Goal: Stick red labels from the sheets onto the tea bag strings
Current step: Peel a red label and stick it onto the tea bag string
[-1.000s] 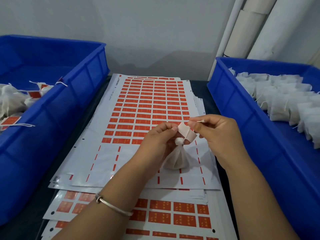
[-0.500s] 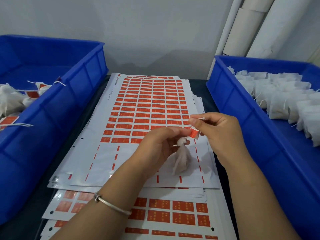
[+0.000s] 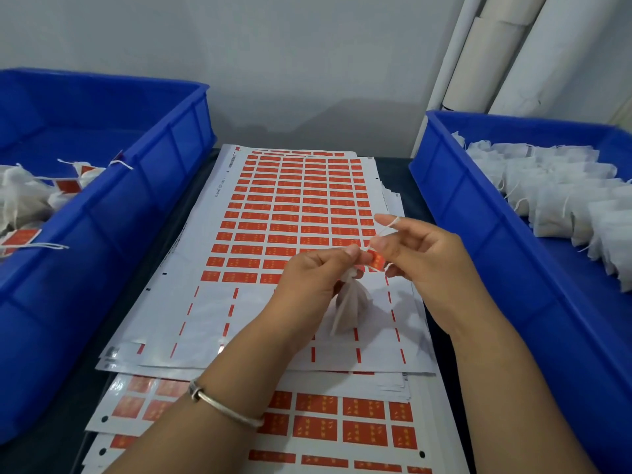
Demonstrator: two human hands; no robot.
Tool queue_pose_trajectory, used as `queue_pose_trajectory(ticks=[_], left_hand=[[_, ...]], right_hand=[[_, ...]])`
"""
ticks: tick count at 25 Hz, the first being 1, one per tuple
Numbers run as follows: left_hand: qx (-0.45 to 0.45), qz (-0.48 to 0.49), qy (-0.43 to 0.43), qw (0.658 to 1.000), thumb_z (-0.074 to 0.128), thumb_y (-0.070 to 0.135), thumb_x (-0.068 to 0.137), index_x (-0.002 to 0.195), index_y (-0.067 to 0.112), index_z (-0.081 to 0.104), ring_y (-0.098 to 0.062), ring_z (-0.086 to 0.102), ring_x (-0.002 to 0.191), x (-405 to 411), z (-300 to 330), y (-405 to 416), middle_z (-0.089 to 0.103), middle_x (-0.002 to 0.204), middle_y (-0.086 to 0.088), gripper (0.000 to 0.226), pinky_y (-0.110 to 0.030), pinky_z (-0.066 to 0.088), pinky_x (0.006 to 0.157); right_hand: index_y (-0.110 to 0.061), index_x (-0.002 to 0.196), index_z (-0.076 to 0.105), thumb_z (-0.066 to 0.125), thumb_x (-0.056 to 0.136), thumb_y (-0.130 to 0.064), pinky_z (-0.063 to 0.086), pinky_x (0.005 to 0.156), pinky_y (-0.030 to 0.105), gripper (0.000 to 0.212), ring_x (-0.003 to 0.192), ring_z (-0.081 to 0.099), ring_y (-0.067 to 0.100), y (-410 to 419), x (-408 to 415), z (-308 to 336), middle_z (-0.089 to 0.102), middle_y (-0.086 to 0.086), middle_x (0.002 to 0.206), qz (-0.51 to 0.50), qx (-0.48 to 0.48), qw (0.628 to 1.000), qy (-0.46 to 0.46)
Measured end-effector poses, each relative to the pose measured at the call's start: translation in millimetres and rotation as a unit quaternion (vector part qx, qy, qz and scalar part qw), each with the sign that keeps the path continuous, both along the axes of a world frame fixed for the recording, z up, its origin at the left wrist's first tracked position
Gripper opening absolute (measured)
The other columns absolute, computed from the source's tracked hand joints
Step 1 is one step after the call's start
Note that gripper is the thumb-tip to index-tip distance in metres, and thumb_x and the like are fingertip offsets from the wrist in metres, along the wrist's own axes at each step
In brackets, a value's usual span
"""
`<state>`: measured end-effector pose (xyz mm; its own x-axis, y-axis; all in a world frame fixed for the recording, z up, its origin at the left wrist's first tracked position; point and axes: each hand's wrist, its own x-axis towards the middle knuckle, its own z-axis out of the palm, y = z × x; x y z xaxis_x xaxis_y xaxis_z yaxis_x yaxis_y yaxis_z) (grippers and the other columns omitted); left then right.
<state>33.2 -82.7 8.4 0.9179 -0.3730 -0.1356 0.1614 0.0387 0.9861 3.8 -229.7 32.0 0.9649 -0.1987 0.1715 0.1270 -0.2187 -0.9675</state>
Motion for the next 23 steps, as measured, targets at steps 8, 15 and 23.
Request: queue_pose_trajectory(ticks=[8, 15, 23], left_hand=[[0.005, 0.026, -0.06, 0.998, 0.069, 0.034, 0.071, 0.087, 0.032, 0.072, -0.006, 0.068, 0.084, 4, 7, 4, 0.073, 0.084, 0.01, 0.016, -0.03, 0.053, 0.082], [0.196, 0.067, -0.19, 0.96, 0.065, 0.026, 0.085, 0.073, 0.032, 0.064, 0.002, 0.06, 0.066, 13, 60, 51, 0.064, 0.067, 0.02, 0.014, -0.008, 0.042, 0.053], [0.233, 0.293, -0.345, 0.861, 0.066, 0.013, 0.078, 0.066, 0.025, 0.058, -0.016, 0.068, 0.07, 66, 174, 185, 0.07, 0.072, 0.0, 0.019, -0.031, 0.056, 0.067]], right_hand=[[-0.04, 0.122, 0.048, 0.072, 0.079, -0.015, 0.051, 0.073, 0.008, 0.055, 0.084, 0.068, 0.0, 4, -1, 2, 0.072, -0.014, 0.083, -0.001, -0.031, 0.999, -0.021], [-0.046, 0.101, 0.055, 0.072, 0.078, -0.017, 0.048, 0.06, 0.005, 0.041, 0.083, 0.066, -0.005, 52, -1, 24, 0.069, -0.024, 0.087, -0.018, -0.009, 0.997, -0.073], [-0.033, 0.088, 0.066, 0.062, 0.088, -0.024, 0.048, 0.058, 0.005, 0.01, 0.08, 0.067, -0.003, 126, 2, 16, 0.068, -0.028, 0.084, 0.08, -0.044, 0.995, 0.041]])
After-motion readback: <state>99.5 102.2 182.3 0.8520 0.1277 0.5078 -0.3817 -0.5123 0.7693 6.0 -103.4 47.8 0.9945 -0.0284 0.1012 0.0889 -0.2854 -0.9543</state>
